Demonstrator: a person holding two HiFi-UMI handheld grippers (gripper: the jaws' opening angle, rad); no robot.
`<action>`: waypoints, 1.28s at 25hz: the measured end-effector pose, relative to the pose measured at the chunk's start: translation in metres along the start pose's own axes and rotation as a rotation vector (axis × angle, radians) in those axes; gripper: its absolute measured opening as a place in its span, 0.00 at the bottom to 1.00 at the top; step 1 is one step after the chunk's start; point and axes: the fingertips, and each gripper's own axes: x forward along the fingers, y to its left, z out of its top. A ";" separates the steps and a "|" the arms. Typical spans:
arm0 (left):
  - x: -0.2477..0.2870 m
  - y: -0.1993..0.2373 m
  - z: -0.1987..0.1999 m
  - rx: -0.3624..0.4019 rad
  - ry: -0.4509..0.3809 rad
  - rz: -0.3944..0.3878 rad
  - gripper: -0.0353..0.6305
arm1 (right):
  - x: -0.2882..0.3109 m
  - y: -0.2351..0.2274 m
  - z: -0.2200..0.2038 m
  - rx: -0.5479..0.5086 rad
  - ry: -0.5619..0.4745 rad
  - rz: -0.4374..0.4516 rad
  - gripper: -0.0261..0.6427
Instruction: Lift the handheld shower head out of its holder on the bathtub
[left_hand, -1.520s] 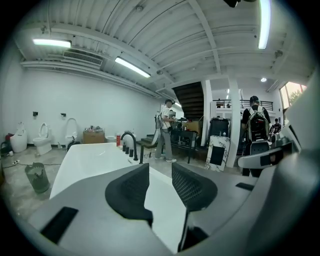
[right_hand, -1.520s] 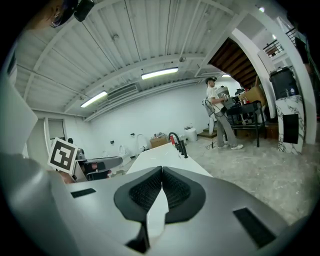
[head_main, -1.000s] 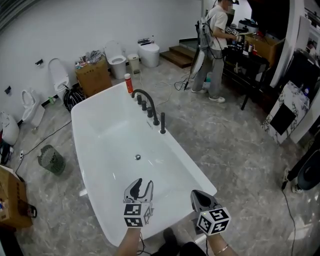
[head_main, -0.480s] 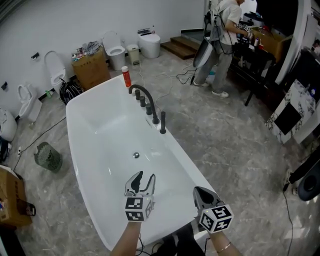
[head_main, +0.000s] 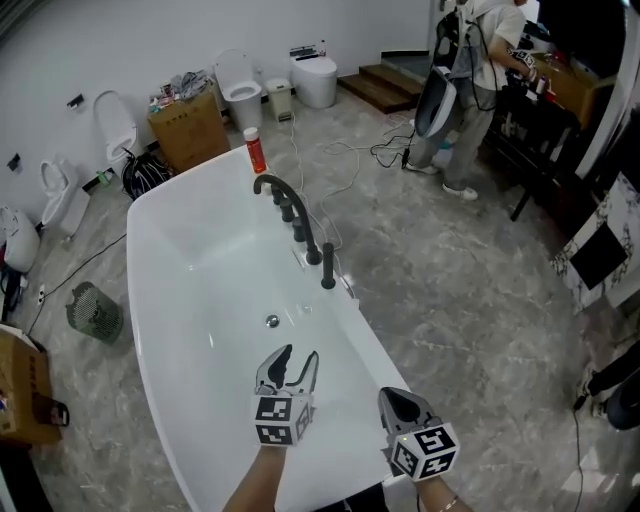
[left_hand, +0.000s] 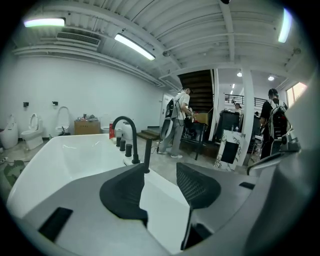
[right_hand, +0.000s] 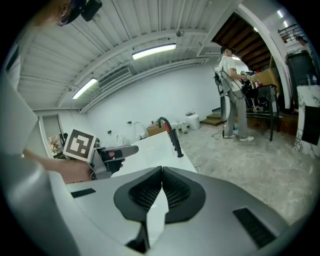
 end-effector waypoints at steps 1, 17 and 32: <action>0.022 0.003 -0.002 0.002 0.002 0.003 0.37 | 0.016 -0.013 0.000 -0.003 0.006 0.007 0.05; 0.299 0.043 -0.061 0.067 0.053 0.058 0.37 | 0.175 -0.165 -0.030 0.005 0.048 0.041 0.05; 0.450 0.047 -0.088 0.052 0.117 0.094 0.42 | 0.221 -0.254 -0.059 0.031 0.068 0.072 0.05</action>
